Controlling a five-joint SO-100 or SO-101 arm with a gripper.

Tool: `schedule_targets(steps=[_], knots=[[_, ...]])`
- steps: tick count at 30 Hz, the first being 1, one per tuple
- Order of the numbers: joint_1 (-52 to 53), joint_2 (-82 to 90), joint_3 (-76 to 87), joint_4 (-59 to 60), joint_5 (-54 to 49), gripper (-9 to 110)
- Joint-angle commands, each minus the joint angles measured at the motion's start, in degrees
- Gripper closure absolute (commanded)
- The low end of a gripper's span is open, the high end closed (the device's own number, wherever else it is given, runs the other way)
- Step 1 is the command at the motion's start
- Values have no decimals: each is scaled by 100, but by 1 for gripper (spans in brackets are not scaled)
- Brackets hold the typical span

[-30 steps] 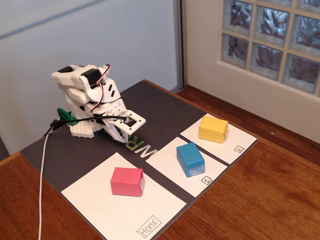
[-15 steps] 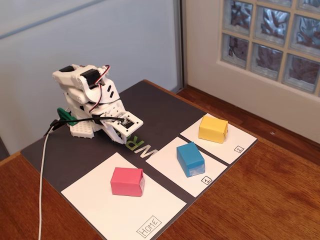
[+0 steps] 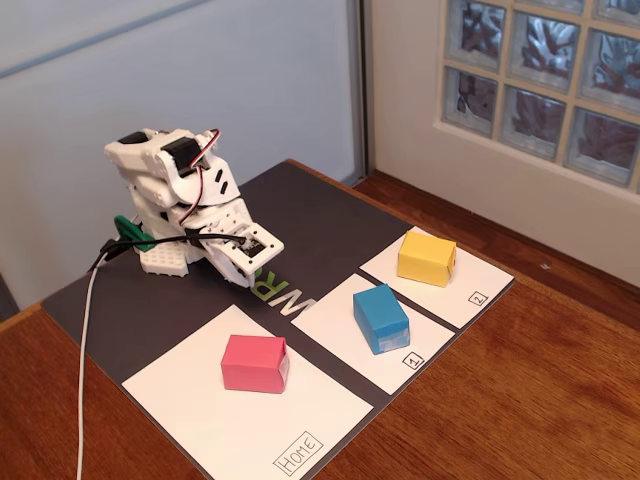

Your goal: Move box blue to home

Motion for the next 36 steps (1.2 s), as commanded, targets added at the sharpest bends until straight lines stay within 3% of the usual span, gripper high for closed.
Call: schedule_targets(steps=[1, 6, 14, 21, 29, 36], knots=[[-97, -879, -615, -246, 123, 102], [-211, -3164, -2083, -677, 255, 102], [-624, -6398, -5449, -79, 861, 102], [-1011, -7321, -6688, -343, 2145, 102], [-1731, -8314, -7787, -334, 4315, 102], [-1925, -9448, -8499, -466, 5080, 102]])
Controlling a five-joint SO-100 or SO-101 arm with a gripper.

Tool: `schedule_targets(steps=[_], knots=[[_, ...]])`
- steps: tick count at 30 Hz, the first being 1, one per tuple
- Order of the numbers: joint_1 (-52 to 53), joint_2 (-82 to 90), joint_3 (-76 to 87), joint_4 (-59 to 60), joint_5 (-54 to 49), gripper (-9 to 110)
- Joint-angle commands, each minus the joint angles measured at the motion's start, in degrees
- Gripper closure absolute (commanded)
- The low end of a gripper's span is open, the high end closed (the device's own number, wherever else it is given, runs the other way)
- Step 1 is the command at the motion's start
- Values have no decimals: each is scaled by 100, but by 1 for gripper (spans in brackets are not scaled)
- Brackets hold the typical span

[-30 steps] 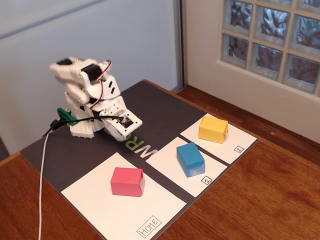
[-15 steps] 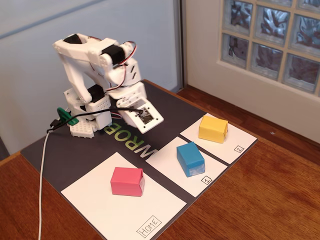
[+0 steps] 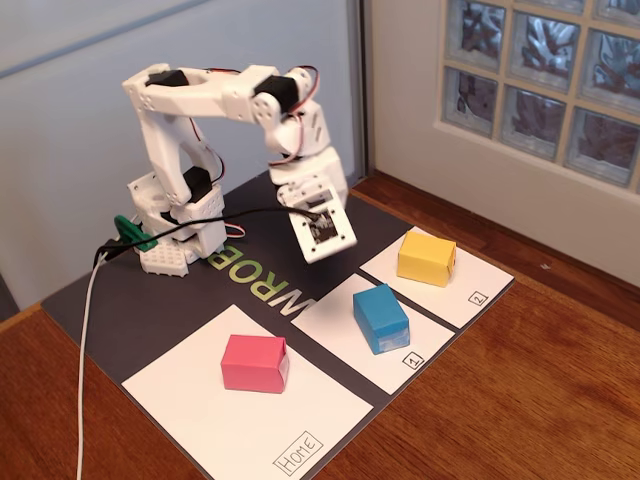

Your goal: Move box blue to home

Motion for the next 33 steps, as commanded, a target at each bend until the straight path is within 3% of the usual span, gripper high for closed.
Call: schedule_targets(steps=[1, 12, 21, 24, 33], knots=[[-114, -360, -545, -220, 229, 102], [-158, -1749, -2417, 53, -62, 102], [-35, -2338, -2733, 211, -466, 100], [-35, -2435, -2760, 211, -756, 84], [26, -2681, -3006, 141, -1090, 64]])
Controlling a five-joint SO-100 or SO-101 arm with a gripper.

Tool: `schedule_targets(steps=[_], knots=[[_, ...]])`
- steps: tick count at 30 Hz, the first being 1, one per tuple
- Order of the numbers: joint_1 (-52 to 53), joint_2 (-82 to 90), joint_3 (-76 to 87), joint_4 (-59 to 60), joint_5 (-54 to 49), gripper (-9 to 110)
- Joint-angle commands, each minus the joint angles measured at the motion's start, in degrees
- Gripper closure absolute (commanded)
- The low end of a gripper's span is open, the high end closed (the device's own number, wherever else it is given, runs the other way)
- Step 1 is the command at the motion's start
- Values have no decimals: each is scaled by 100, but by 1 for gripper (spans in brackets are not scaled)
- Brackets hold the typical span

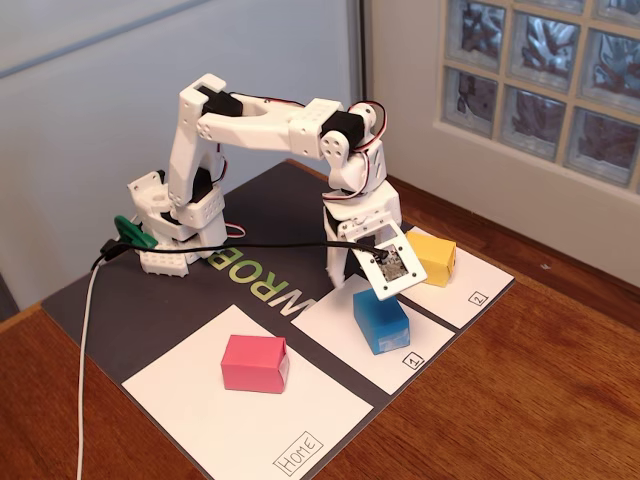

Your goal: Move box blue to home

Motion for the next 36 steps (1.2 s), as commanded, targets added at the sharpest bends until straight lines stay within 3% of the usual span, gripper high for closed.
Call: schedule_targets(steps=[1, 36], knots=[[44, -18, -369, -79, -70, 64], [-53, -1521, -633, -1283, 396, 64]])
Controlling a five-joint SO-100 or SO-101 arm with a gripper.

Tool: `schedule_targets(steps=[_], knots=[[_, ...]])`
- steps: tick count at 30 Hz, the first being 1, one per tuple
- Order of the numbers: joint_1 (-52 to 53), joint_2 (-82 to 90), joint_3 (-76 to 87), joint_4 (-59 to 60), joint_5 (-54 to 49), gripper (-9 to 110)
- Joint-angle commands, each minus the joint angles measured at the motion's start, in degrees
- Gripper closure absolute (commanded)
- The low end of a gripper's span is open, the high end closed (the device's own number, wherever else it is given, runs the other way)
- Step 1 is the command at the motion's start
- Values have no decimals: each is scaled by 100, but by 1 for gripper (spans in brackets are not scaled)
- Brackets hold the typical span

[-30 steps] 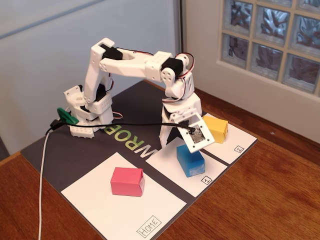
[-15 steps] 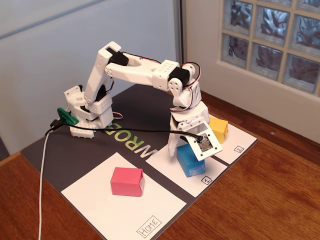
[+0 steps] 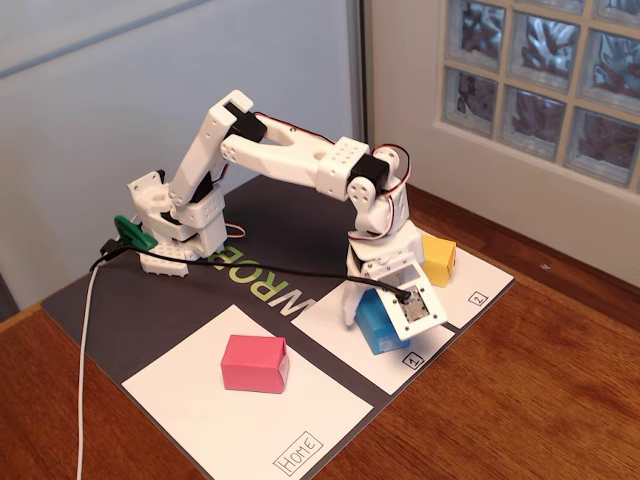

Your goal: Move box blue to home

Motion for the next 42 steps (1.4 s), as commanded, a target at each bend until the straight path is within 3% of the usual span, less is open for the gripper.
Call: schedule_targets(steps=[1, 14, 26, 36, 42], knots=[[18, 18, -229, -105, 9, 65], [26, -141, -229, -308, 26, 66], [35, -158, -229, -387, 176, 94], [70, 62, -229, -431, 176, 102], [141, 519, -167, -431, -422, 102]])
